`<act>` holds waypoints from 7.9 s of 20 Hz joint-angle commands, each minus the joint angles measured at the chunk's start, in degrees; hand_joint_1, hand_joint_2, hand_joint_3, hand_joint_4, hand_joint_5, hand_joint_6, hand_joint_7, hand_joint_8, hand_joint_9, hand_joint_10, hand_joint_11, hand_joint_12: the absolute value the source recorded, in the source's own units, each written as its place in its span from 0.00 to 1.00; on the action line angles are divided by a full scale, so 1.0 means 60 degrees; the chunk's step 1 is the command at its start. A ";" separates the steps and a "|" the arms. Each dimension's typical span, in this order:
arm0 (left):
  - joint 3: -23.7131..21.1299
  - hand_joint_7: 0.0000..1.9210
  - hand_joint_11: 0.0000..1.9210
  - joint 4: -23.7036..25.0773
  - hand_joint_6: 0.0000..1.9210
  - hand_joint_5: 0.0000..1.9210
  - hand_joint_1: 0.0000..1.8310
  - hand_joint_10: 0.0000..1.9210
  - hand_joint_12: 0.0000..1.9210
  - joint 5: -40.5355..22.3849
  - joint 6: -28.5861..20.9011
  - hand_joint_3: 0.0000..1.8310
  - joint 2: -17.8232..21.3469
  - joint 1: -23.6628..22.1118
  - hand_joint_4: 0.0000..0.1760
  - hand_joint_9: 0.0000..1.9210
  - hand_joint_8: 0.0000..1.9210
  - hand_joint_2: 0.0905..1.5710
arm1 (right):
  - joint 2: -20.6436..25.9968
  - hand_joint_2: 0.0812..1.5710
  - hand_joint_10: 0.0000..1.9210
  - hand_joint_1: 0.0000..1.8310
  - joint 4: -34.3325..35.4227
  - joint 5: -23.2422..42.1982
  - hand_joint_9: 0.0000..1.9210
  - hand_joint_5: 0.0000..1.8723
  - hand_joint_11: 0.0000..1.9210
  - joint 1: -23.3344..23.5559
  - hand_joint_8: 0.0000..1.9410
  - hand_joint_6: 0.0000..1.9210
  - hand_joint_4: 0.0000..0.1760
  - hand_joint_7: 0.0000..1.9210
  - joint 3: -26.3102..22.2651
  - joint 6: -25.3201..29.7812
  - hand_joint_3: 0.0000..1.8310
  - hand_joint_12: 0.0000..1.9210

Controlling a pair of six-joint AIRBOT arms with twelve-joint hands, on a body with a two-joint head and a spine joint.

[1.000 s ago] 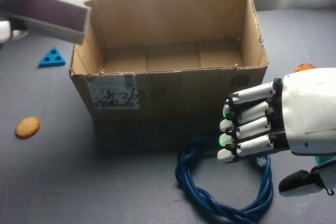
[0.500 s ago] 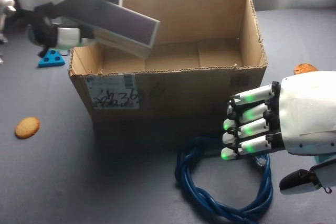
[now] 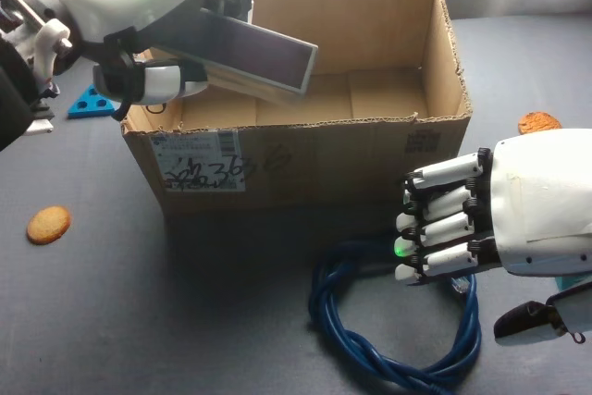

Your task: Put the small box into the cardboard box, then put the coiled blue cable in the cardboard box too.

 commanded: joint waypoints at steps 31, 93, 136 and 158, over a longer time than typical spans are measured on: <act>0.0279 0.15 0.00 0.0060 0.01 0.15 0.44 0.01 0.36 -0.1379 -0.0282 0.00 0.1106 0.0766 0.00 0.15 0.01 0.67 | -0.0287 0.73 0.00 0.28 0.0637 0.0340 0.28 0.29 0.08 -0.0428 0.00 0.00 0.00 0.29 -0.0039 -0.1221 0.00 0.49; -0.1243 0.20 0.00 1.1297 0.00 0.20 0.40 0.00 0.43 -0.2245 -1.0152 0.00 0.3035 0.3813 0.00 0.20 0.00 0.66 | -0.0977 0.61 0.06 0.68 0.0953 -0.0259 0.35 0.39 0.03 -0.0906 0.01 0.01 0.00 0.38 0.0205 -0.0707 0.01 0.72; -0.1360 0.24 0.00 1.1356 0.00 0.25 0.32 0.00 0.48 -0.2386 -1.0319 0.00 0.2984 0.3737 0.00 0.23 0.00 0.70 | -0.0840 0.66 0.50 0.76 0.2640 0.1529 0.55 0.54 0.45 0.1558 0.40 0.49 0.00 0.55 -0.0222 -0.1414 0.00 0.55; -0.1362 0.23 0.00 1.1380 0.00 0.23 0.33 0.00 0.43 -0.2431 -1.0319 0.00 0.2985 0.3708 0.00 0.22 0.00 0.70 | -0.2374 0.66 0.51 0.76 0.6214 0.0739 0.56 0.55 0.46 0.2343 0.40 0.44 0.00 0.55 0.2315 -0.2656 0.00 0.56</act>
